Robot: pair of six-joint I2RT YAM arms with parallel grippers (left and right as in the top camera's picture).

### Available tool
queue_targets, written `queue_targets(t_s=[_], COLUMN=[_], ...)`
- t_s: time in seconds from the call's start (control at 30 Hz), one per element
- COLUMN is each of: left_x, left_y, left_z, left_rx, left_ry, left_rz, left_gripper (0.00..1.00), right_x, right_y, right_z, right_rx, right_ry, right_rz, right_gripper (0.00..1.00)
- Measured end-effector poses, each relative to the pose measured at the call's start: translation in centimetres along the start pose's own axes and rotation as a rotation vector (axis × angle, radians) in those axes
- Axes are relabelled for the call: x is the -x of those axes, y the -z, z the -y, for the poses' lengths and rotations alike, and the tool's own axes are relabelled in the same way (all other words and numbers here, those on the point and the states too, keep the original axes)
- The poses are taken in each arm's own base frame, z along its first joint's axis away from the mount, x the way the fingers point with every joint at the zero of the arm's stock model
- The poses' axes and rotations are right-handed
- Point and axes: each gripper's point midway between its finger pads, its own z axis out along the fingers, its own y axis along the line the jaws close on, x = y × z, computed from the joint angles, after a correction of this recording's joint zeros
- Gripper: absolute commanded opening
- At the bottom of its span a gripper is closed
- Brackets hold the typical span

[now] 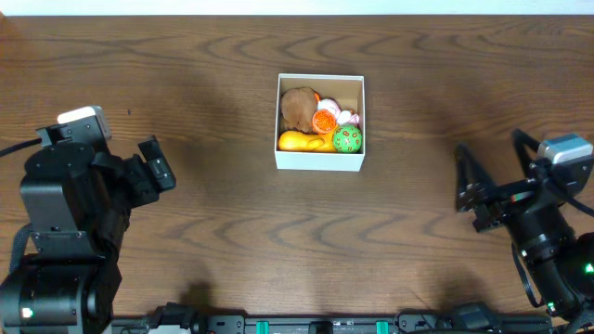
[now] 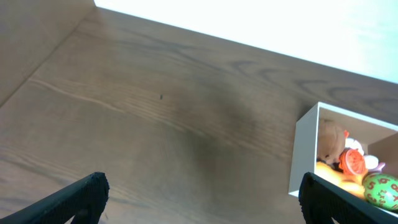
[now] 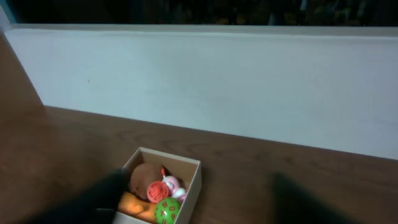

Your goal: Pack container

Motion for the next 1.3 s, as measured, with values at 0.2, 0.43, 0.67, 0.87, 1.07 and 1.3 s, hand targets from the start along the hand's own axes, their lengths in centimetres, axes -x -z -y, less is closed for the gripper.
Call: queue_targets(t_s=[0.2, 0.43, 0.67, 0.87, 1.07, 1.3], left_x=[-0.4, -0.7, -0.7, -0.7, -0.7, -0.7], left_y=[-0.5, -1.2, -1.2, -1.2, -1.2, -1.2], left_z=[-0.2, -0.2, -0.2, -0.2, -0.2, -0.2], left_rx=[0.017, 0.026, 0.027, 0.027, 0.027, 0.027], left_ry=[-0.003, -0.008, -0.009, -0.009, -0.006, -0.005], left_rz=[-0.027, -0.053, -0.056, -0.057, -0.057, -0.057], left_gripper=[0.98, 0.98, 0.98, 0.98, 0.98, 0.98], right_x=[-0.4, -0.5, -0.7, -2.7, -2.5, -2.5], right_y=[0.0, 0.0, 0.0, 0.1, 0.1, 0.1], right_z=[0.0, 0.1, 0.0, 0.1, 0.1, 0.5], right_rx=[-0.002, -0.002, 0.002, -0.002, -0.001, -0.023], right_ry=[0.0, 0.0, -0.002, -0.007, -0.007, -0.005], right_rz=[-0.017, -0.022, -0.03, -0.11, -0.104, -0.101], right_gripper=[0.99, 0.99, 0.99, 0.99, 0.99, 0.99])
